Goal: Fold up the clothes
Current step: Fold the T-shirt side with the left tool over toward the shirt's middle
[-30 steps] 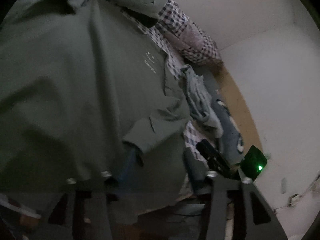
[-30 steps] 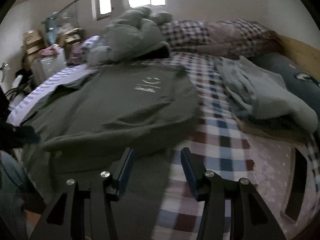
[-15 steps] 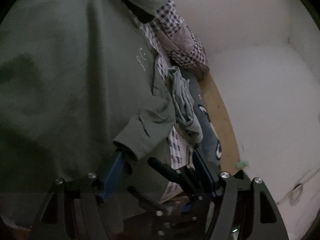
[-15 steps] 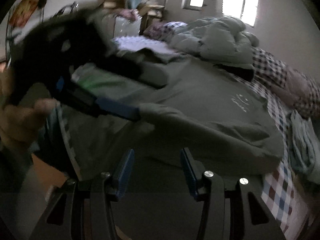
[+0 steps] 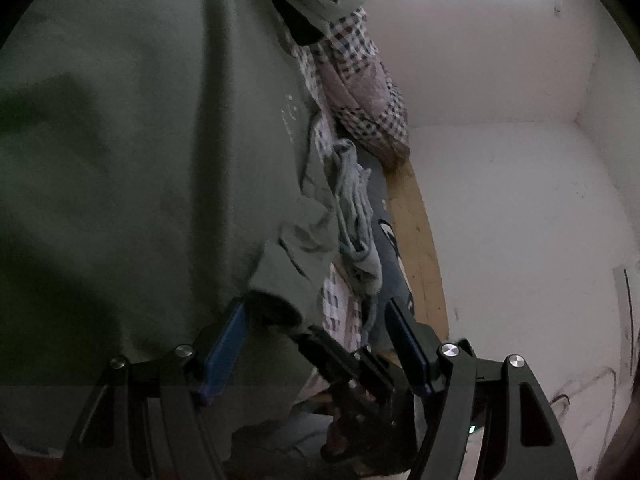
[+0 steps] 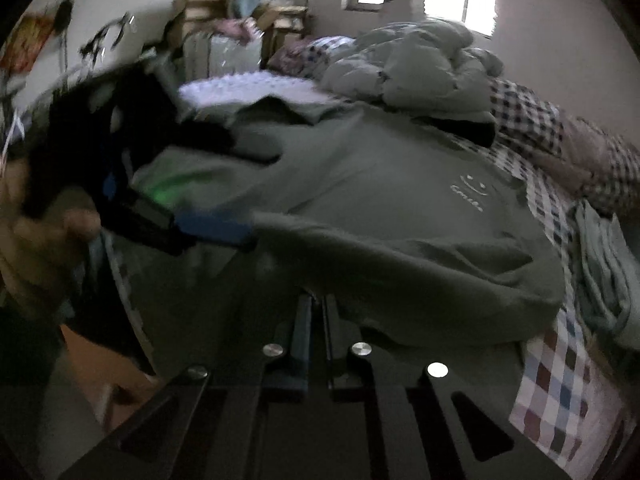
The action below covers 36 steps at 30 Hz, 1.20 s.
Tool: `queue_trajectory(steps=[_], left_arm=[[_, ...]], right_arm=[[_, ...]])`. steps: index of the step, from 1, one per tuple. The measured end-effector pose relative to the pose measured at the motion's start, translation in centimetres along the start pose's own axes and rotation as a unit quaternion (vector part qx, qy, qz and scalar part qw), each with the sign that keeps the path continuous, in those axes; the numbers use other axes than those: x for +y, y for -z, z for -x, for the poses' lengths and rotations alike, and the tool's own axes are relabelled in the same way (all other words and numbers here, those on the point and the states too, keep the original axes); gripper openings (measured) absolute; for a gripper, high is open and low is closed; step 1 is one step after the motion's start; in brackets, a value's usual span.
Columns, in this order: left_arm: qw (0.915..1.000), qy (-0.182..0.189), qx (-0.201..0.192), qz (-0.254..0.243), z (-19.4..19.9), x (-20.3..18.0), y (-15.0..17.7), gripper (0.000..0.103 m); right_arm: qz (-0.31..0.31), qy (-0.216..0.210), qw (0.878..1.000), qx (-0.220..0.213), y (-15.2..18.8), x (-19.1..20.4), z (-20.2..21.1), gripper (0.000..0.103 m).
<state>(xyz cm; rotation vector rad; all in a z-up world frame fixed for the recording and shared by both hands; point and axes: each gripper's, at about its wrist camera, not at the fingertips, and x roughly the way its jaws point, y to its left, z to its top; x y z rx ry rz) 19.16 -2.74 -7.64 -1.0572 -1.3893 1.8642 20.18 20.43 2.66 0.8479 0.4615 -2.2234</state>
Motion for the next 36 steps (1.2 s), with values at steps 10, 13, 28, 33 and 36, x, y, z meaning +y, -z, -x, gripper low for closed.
queue_trajectory(steps=[10,13,28,33,36], left_arm=[[0.9993,-0.014,0.032,-0.015,-3.3,-0.8,2.3,0.074],[0.9993,-0.018,0.028,-0.02,-4.2,-1.2,2.3,0.074],[0.9982,-0.054,-0.008,0.025,-4.2,0.2,1.5,0.048],[0.9959,-0.089,-0.003,0.017,-4.5,-0.2,1.7,0.012],[0.9946,-0.103,-0.007,-0.011,-4.1,-1.6,1.8,0.01]], right_arm=[[-0.08,-0.063,0.994,-0.042,0.0,-2.3,3.5,0.003],[-0.074,-0.07,0.994,-0.038,0.2,-2.0,3.6,0.003],[-0.078,-0.102,0.991,-0.04,1.8,-2.7,5.6,0.003],[-0.074,-0.112,0.99,-0.032,2.1,-2.5,5.6,0.003],[-0.07,-0.115,0.99,-0.027,2.1,-2.3,5.5,0.006]])
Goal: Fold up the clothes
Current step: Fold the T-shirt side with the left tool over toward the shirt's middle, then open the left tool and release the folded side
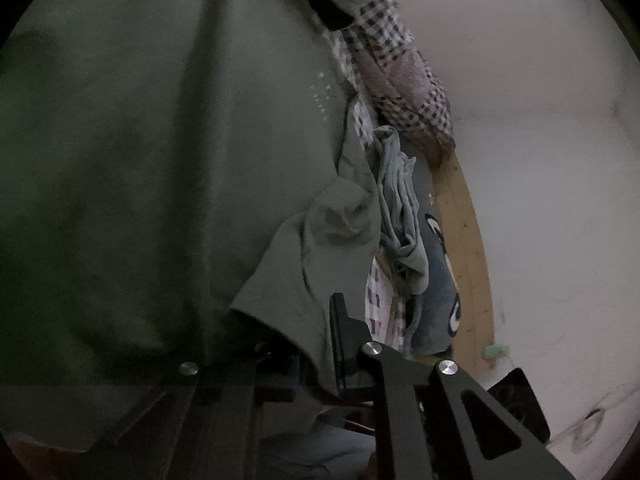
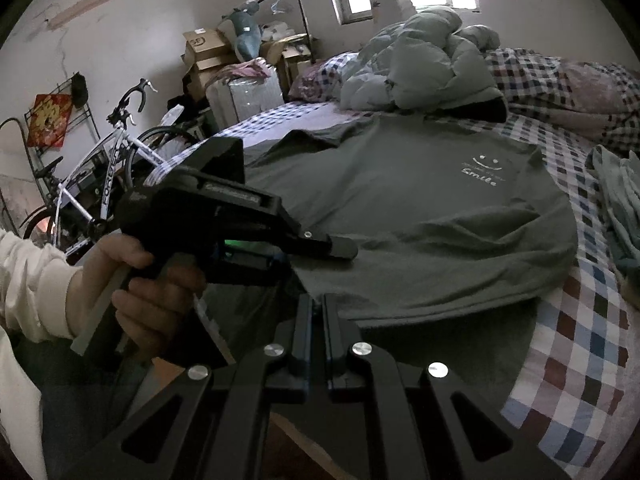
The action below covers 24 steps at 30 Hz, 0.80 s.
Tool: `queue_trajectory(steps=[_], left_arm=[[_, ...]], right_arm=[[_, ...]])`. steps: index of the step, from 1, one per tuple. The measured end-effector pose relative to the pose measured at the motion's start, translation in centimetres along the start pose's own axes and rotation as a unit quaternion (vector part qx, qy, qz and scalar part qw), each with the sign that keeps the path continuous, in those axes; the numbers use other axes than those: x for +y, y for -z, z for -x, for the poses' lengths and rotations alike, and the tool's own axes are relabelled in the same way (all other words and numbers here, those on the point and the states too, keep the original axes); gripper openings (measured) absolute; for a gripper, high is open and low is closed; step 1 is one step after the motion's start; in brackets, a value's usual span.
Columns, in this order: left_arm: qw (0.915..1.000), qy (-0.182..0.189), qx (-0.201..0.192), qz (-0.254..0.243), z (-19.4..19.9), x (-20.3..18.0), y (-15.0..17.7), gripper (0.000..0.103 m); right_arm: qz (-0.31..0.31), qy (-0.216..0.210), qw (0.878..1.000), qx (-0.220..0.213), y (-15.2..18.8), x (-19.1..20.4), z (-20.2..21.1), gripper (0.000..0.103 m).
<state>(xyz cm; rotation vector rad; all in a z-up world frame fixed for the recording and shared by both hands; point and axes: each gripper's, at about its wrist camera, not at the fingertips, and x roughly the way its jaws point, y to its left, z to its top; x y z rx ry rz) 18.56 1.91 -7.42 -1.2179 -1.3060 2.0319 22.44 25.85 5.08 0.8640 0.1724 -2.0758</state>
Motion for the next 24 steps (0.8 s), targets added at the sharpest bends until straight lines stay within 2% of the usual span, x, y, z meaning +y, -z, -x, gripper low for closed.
queue_trajectory(steps=[4,6,7,8,12,15,20,24], left_arm=[[0.998,-0.02,-0.024,-0.055,1.5,-2.8,-1.0,0.009],[0.9954,-0.027,-0.042,-0.082,2.3,-4.6,-2.1,0.007],[0.9936,-0.029,-0.051,-0.096,2.9,-5.5,-2.8,0.004],[0.9918,-0.03,-0.06,-0.109,3.4,-6.4,-3.4,0.004],[0.9856,-0.026,-0.088,-0.142,5.8,-9.2,-6.1,0.004],[0.9815,-0.037,-0.12,-0.145,8.0,-9.5,-7.9,0.004],[0.9773,-0.072,-0.172,-0.101,10.9,-6.2,-10.1,0.004],[0.9689,-0.119,-0.21,-0.055,12.9,-1.8,-11.2,0.002]], right_arm=[[-0.007,0.009,1.0,-0.011,-0.1,-0.5,0.4,0.008],[-0.017,0.018,0.999,-0.022,-0.2,-1.0,0.9,0.027],[-0.023,0.023,0.999,-0.029,-0.3,-1.3,1.2,0.042],[-0.031,0.03,0.998,-0.038,-0.4,-1.8,1.7,0.046],[-0.069,0.059,0.994,-0.063,-0.6,-3.9,3.0,0.048],[-0.093,0.076,0.99,-0.069,-0.7,-5.4,3.6,0.049],[-0.094,0.09,0.99,-0.057,-0.9,-5.8,3.2,0.049],[-0.083,0.098,0.991,-0.048,-0.9,-5.5,2.8,0.049]])
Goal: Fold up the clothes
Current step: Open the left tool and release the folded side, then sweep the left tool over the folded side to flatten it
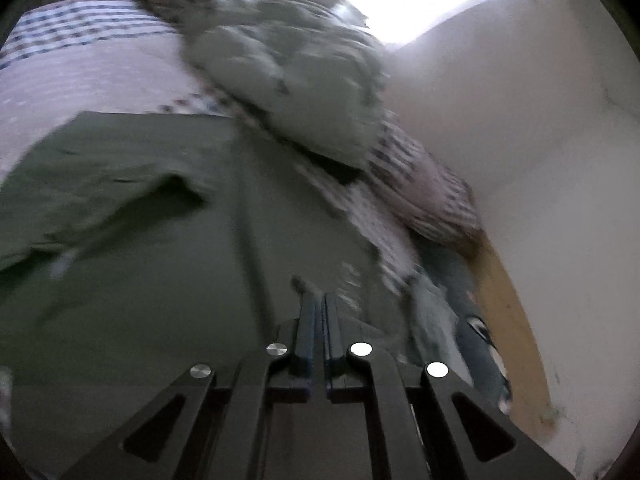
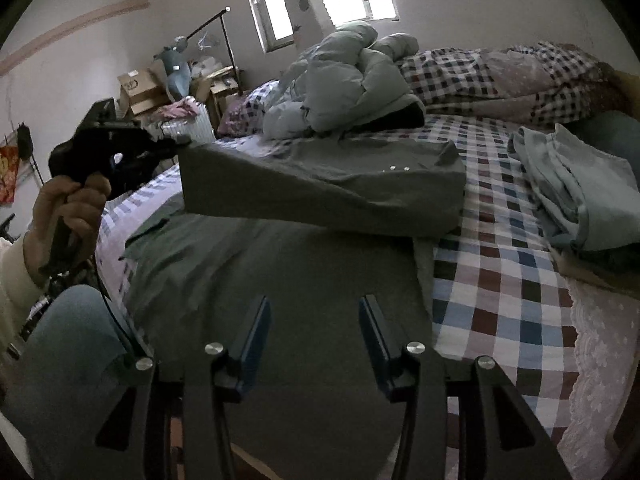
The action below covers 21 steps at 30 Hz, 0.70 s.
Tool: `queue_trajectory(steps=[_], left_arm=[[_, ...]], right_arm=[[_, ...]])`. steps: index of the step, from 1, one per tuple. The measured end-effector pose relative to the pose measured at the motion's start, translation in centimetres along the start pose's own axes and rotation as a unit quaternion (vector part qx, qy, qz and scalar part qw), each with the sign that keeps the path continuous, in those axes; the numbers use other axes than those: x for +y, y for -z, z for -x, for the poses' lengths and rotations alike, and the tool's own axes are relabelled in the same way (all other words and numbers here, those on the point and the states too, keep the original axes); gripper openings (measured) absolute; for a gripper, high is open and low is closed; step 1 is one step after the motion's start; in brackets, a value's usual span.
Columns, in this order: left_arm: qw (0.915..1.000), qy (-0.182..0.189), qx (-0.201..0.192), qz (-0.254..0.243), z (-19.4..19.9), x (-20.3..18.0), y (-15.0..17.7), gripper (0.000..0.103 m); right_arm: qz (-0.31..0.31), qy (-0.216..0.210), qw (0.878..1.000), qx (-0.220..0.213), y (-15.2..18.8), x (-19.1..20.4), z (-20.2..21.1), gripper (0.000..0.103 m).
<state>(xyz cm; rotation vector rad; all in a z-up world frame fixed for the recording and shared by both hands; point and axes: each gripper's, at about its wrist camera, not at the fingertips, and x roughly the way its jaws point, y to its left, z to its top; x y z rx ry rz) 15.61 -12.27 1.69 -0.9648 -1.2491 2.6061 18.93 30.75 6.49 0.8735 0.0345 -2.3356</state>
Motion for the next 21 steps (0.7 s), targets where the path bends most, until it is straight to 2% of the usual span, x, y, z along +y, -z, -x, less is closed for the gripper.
queue_trajectory(steps=[3,6,8,10,11,12,15,17,20,21], left_arm=[[0.9989,-0.033,-0.026,0.023,0.7,3.1,-0.8,0.001],[0.9974,-0.064,-0.031,0.013,0.9,4.7,-1.6,0.001],[0.9973,-0.065,-0.015,-0.029,0.6,3.9,-1.1,0.001],[0.9912,-0.071,-0.001,-0.112,0.1,1.9,0.5,0.005],[0.9847,-0.078,0.005,-0.156,-0.3,0.8,1.6,0.008],[0.9752,-0.086,0.011,-0.204,-0.9,-0.3,2.9,0.016],[0.9407,-0.102,0.023,-0.323,-2.2,-2.6,7.4,0.035],[0.9229,-0.111,0.026,-0.368,-2.8,-3.3,9.4,0.04],[0.8851,-0.143,0.021,-0.442,-3.7,-4.1,12.2,0.05],[0.8697,-0.155,0.019,-0.468,-4.0,-4.2,13.0,0.052]], right_arm=[[0.002,0.004,1.0,0.004,0.1,0.1,-0.1,0.049],[0.003,0.006,1.0,0.003,0.1,0.0,-0.1,0.049],[0.003,0.011,1.0,0.003,0.1,-0.1,-0.1,0.049],[0.001,0.016,1.0,0.003,0.1,-0.1,-0.2,0.049],[-0.001,0.017,1.0,0.004,0.1,-0.2,-0.2,0.049],[-0.003,0.019,1.0,0.004,0.0,-0.3,-0.3,0.049],[-0.002,0.02,1.0,0.005,-0.1,-0.3,-0.5,0.049],[0.002,0.018,1.0,0.004,-0.3,0.0,-0.6,0.049],[0.009,0.017,1.0,0.001,-0.7,0.5,-1.1,0.049],[0.011,0.018,1.0,0.001,-0.8,0.6,-1.3,0.049]])
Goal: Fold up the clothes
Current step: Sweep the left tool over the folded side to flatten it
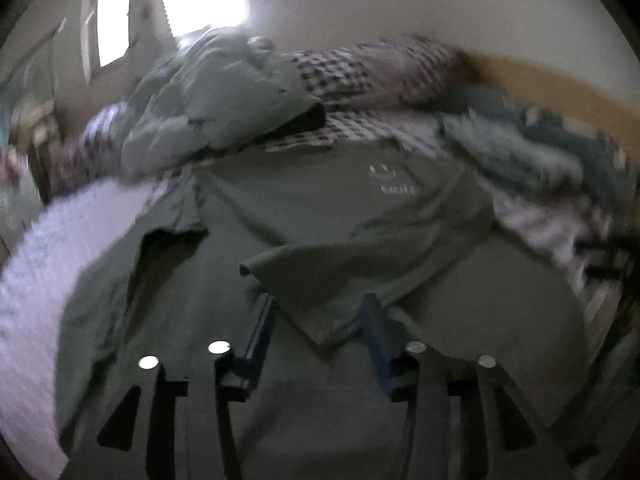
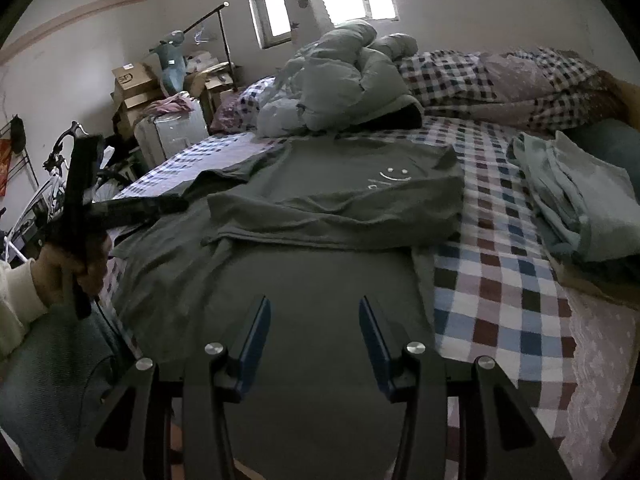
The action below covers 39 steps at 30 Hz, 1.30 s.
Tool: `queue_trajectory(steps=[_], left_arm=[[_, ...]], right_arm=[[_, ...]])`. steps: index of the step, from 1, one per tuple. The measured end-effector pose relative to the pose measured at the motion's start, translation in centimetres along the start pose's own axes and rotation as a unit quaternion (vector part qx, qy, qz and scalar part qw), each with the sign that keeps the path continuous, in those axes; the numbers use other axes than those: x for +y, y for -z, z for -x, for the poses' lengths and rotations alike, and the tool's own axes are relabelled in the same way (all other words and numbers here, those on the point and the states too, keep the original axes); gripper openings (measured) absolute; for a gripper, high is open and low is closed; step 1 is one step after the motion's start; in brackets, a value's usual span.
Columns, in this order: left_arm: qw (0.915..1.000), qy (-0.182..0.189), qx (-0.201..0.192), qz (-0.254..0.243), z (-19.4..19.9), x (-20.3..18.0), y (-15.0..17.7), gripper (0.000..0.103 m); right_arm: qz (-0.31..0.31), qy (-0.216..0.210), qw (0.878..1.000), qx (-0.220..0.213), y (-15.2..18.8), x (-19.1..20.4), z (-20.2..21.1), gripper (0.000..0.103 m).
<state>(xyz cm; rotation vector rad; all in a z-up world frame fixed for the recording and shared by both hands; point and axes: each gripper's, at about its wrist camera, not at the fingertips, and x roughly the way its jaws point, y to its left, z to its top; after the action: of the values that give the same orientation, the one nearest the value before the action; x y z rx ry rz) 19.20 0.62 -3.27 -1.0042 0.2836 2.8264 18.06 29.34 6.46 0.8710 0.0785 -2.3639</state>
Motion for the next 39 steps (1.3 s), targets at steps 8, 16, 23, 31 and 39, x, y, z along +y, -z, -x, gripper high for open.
queue_trajectory(steps=[8,16,23,31,39], left_arm=[[0.9911,-0.04,0.024,-0.125,-2.6,-3.1,1.4,0.053],[0.9811,-0.049,0.029,-0.185,-4.6,-4.7,1.4,0.052],[0.987,-0.023,0.017,-0.158,-3.4,-4.8,-1.7,0.002],[0.9876,0.134,-0.064,-0.049,5.3,-4.2,-9.7,0.002],[0.9611,0.255,-0.094,0.047,9.1,-3.1,-18.2,0.001]], right_arm=[[-0.001,0.009,1.0,0.009,-0.7,0.1,-1.5,0.049],[-0.014,0.019,1.0,0.014,-0.9,-0.6,-2.1,0.049],[-0.023,0.027,0.999,0.013,-1.0,-1.2,-2.1,0.049],[-0.049,0.033,0.998,-0.002,-1.2,-2.6,-1.2,0.049],[-0.075,0.047,0.996,-0.012,-0.9,-3.9,-0.6,0.05]])
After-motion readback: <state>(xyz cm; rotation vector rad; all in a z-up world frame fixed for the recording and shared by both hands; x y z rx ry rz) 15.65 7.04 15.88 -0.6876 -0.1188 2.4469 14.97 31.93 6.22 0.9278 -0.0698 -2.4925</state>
